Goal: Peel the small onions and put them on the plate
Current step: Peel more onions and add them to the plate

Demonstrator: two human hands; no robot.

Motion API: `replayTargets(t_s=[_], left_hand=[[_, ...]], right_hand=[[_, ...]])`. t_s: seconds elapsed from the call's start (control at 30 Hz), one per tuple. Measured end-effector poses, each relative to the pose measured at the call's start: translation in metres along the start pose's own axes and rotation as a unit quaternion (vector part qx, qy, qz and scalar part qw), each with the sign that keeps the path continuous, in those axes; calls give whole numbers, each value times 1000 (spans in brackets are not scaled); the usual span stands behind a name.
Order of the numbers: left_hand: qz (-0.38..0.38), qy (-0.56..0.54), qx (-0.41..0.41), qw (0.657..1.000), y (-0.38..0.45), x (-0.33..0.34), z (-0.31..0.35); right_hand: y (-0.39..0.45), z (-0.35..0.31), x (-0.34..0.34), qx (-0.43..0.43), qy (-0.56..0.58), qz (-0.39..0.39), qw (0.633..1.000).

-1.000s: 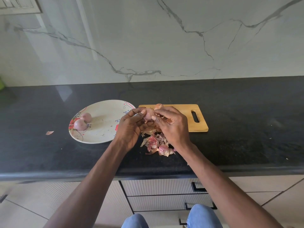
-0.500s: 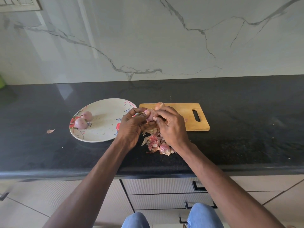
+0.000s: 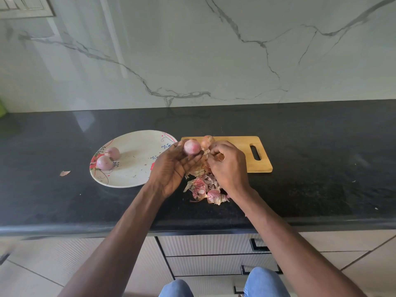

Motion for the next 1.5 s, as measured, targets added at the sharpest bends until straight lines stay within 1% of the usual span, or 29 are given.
replayTargets(t_s=[0.07,0.17,0.2,0.3,0.33,0.4,0.5,0.63,0.77,0.9,1.07,1.2,1.27,1.37,1.5], left_hand=[[14,18,-5,1000,1,-2,-1],[22,80,-2,997,1,-4,-3],[23,103,3,994,1,-3,-3],[25,170,26,985,-1,-5,-3],[26,188,35,981,-2,-6,-2],[32,212,53,975,-1,-8,-2],[24,201,70,977,-1,-6,1],[-18,123,78,989,-5,3,6],[-40,114,98,988,-7,6,7],[-49,119,119,985,-8,7,8],[-48,145,192,970,-13,7,14],[-21,183,242,953,-13,2,18],[-23,192,242,951,-15,4,18],[-41,172,210,962,-18,9,14],[-16,144,166,975,-15,6,11]], right_hand=[[0,1,1,29,23,-12,999],[2,-1,-1,53,79,-14,995],[1,-1,2,74,105,-38,991],[-4,3,18,133,149,-151,968],[-7,3,21,142,152,-174,962],[-9,3,24,153,150,-193,957],[-8,4,23,149,134,-182,963],[-2,4,16,122,125,-114,978],[-1,2,10,79,119,-70,987],[-2,1,10,74,127,-72,986],[-4,6,14,146,181,-110,966],[-3,5,11,121,169,-82,975],[-2,4,9,93,157,-60,981],[-1,1,6,27,113,-40,992],[-1,1,6,6,105,-33,994]])
Point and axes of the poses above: each hand's wrist, its own y-axis towards the middle knuckle, its own x-axis out of the palm, z = x × y, the point moved 7 cm from there along y, towards the middle knuckle, and after that the axes turned 13 degrees about z, right-handed, at the moved point
